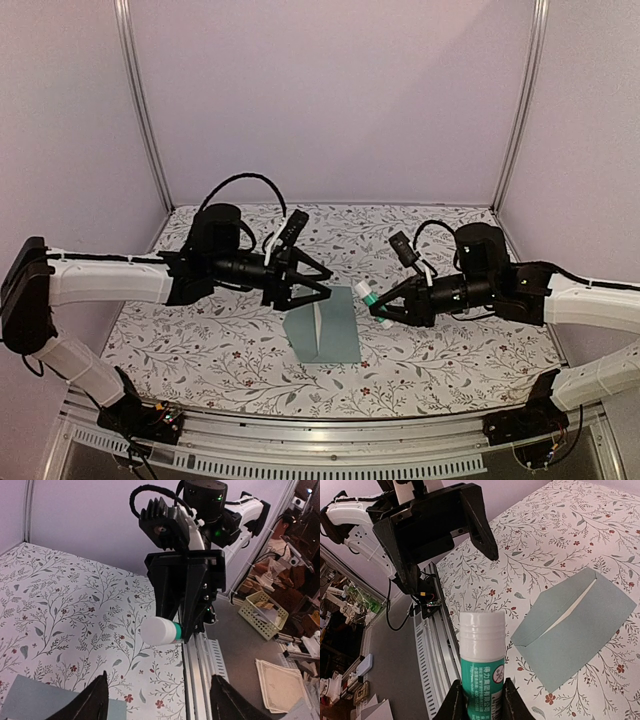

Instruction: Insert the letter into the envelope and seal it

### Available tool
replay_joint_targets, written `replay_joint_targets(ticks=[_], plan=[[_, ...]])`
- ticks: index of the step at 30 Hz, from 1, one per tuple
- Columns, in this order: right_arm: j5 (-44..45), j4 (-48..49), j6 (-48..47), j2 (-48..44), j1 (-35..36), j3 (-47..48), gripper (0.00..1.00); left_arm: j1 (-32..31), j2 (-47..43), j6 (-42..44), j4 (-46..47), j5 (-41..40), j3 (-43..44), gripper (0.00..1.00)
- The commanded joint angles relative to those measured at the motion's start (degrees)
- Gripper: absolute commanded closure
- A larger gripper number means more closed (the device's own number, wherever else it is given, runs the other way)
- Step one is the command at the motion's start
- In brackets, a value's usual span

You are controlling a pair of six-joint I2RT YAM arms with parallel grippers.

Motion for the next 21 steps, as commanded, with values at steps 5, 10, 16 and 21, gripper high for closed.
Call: replay_joint_targets(ticks=[5,10,16,21], plan=[[-2.8,1.0,-3.2,1.2,1.1,3.2,0.87,-3.0,5.4,-16.2,6.1,2.7,5.4,0.38],[-2.8,1.0,-3.9,1.4,1.8,3.7,0.87,-3.5,9.1,-18.1,3.4,1.0,8.9,0.43],[-1.8,-0.1,-4.3,2.1,1.8,4.5,0.87,-5.6,11.2,-18.2,3.3,2.0,11.5,0.56],[-1.2,-0.8,-4.5,2.5,1.9,5.0,0.87,-6.4,11.1,-17.6,1.7,1.3,11.9,0.74]])
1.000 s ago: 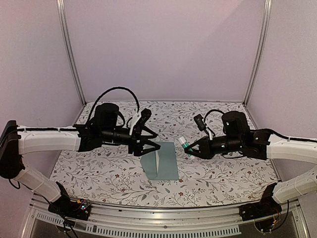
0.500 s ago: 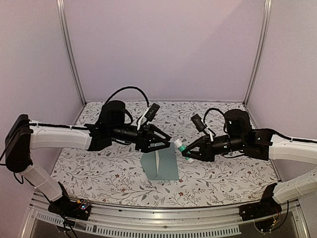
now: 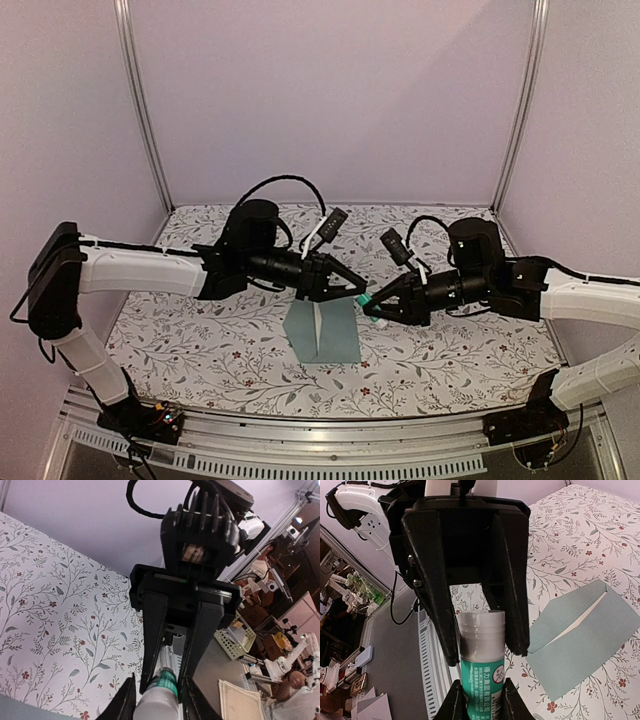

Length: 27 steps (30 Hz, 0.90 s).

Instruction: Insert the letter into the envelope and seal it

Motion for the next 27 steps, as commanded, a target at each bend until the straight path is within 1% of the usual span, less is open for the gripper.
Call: replay_joint_targets(ticks=[1,3,4,6,7,8,9,10,11,12,13,15,18,20,22,27], plan=[[0.8,-0.2,-1.0,0.4,0.4,2.1,0.87,-1.1,-0.2,0.1,-1.2,-0.2,1.3,0.81],[1.2,-0.1,-1.0,0.5,0.4,2.1,0.87,-1.1,-0.2,0.0,-1.2,-0.3,1.2,0.96],[1.2,-0.2,-1.0,0.5,0.5,2.1,0.87,-1.2,-0.4,-0.1,-1.2,-0.5,1.3,1.00],[1.9,-0.2,-0.9,0.4,0.4,2.1,0.85,-1.2,-0.8,-0.4,-1.2,-1.4,1.2,1.00],[2.4,-0.2,-0.6,0.1,0.3,2.1,0.77,-1.3,-1.1,-0.6,-1.1,-1.8,1.1,1.00],[2.9,-0.1,-0.5,-0.3,0.4,1.9,0.65,-1.2,-1.7,-0.9,-0.8,-2.4,0.8,1.00],[3.5,0.2,0.0,-0.6,0.4,1.8,0.48,-1.2,-2.3,-1.2,-0.2,-2.9,0.6,1.00],[4.4,0.5,0.4,-1.2,0.3,1.4,0.28,-1.2,-3.1,-1.7,0.5,-3.7,0.1,1.00],[5.4,1.7,1.1,-2.3,0.4,0.8,0.16,-1.2,-4.1,-2.5,2.1,-4.6,-0.8,1.00],[5.9,4.2,2.6,-3.0,0.3,0.0,0.07,-1.1,-5.2,-3.1,3.5,-5.5,-1.4,1.00],[6.3,5.8,3.7,-3.9,0.3,-0.8,0.03,-1.0,-6.3,-3.9,5.1,-6.3,-2.1,1.00],[6.7,12.4,6.6,-5.2,0.3,-2.6,0.01,-0.8,-8.0,-5.9,9.2,-7.3,-3.5,1.00],[6.3,25.7,13.5,-5.6,0.3,-6.8,0.01,-0.7,-9.9,-9.3,16.3,-8.0,-5.3,1.00],[5.0,35.6,17.8,-5.1,0.4,-9.8,0.03,-0.6,-10.5,-11.4,21.1,-8.4,-6.2,1.00],[4.2,42.9,21.1,-4.3,0.4,-11.4,0.04,-0.5,-10.8,-13.2,24.8,-9.2,-6.9,1.00],[3.5,49.1,23.3,-2.3,0.8,-10.7,0.11,-0.3,-11.1,-15.5,29.1,-11.7,-7.5,1.00]])
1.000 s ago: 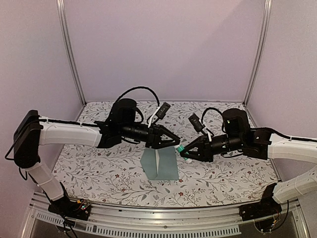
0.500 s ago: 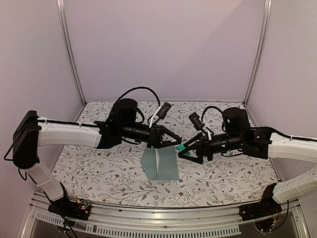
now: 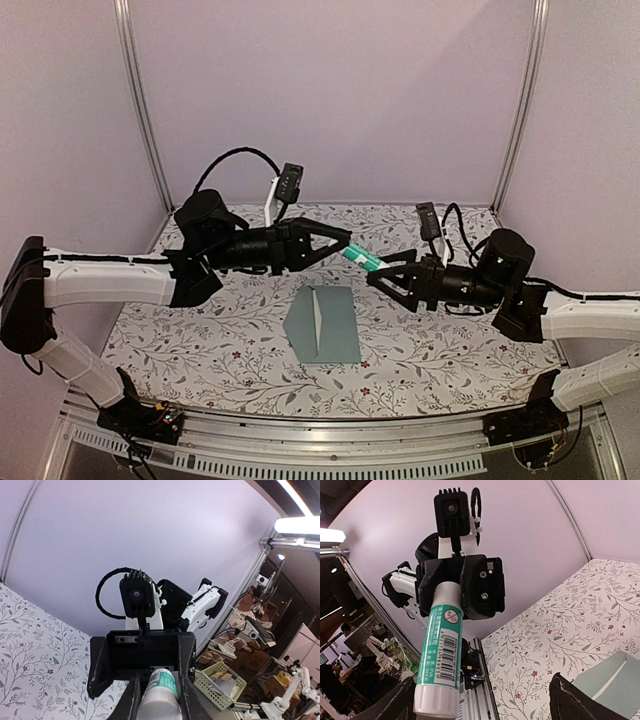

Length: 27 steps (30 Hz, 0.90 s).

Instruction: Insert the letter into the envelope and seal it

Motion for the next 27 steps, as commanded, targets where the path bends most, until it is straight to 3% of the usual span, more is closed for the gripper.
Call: replay_joint_targets(ticks=[1,12,21,27], plan=[[-0.9,13.3,4.9,1.2,0.6,0.5,0.13,0.2,-0.7,-3.7,8.5,-3.2,-1.2,1.00],[-1.1,15.3,7.5,5.1,1.0,3.7,0.44,0.4,3.0,-6.5,15.4,-3.2,-1.4,1.00],[0.6,14.6,7.9,7.1,1.3,6.0,0.56,0.3,3.5,-5.1,13.2,-4.4,-1.5,1.00],[-0.3,14.1,8.2,9.1,1.4,7.6,0.78,0.4,3.9,-4.7,13.4,-4.9,-1.5,1.00]])
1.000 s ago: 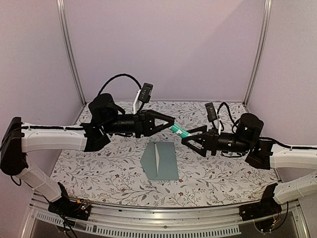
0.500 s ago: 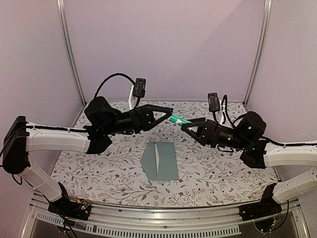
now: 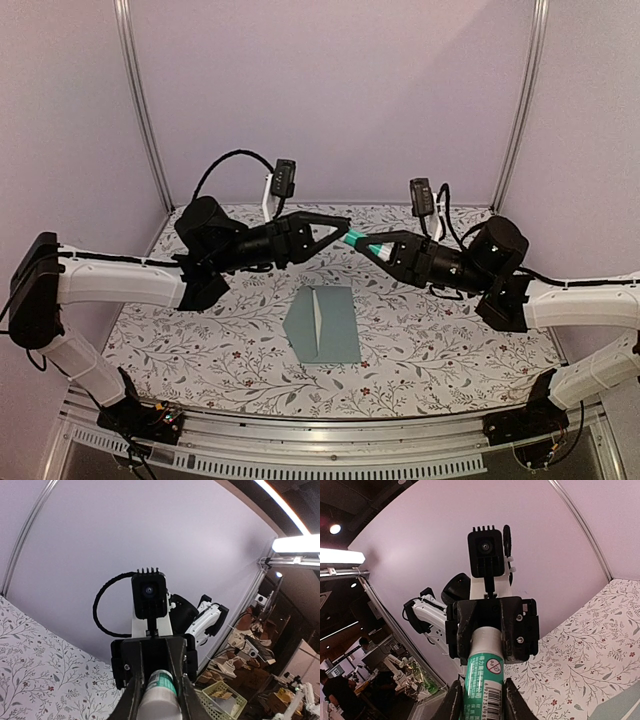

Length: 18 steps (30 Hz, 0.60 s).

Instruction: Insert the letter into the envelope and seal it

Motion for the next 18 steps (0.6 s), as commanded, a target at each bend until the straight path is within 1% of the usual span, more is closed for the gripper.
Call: replay_joint_targets(ticks=[1,4,6,7,14,18], plan=[[0.0,0.3,0.3,1.6,0.4,2.1,0.80,0.2,0.6,0.8,1.4,-0.5,-0.3,1.00],[0.0,0.0,0.4,2.1,0.5,2.4,0.90,0.3,0.5,0.9,1.5,-0.8,-0.6,1.00],[0.0,-0.2,0.4,2.1,0.5,2.4,0.99,0.3,0.2,1.2,1.2,-1.2,-0.9,1.00],[-0.1,-0.5,0.3,2.0,0.5,2.3,1.00,0.4,-0.1,1.3,1.0,-1.4,-1.0,1.00],[0.5,-0.6,0.1,-1.2,0.5,-1.3,1.00,3.5,-3.8,-0.8,1.1,-4.6,-5.3,1.00],[1.0,-0.7,-0.2,-2.8,0.5,-3.0,1.00,5.3,-4.4,-2.9,3.0,-3.6,-7.0,1.00]])
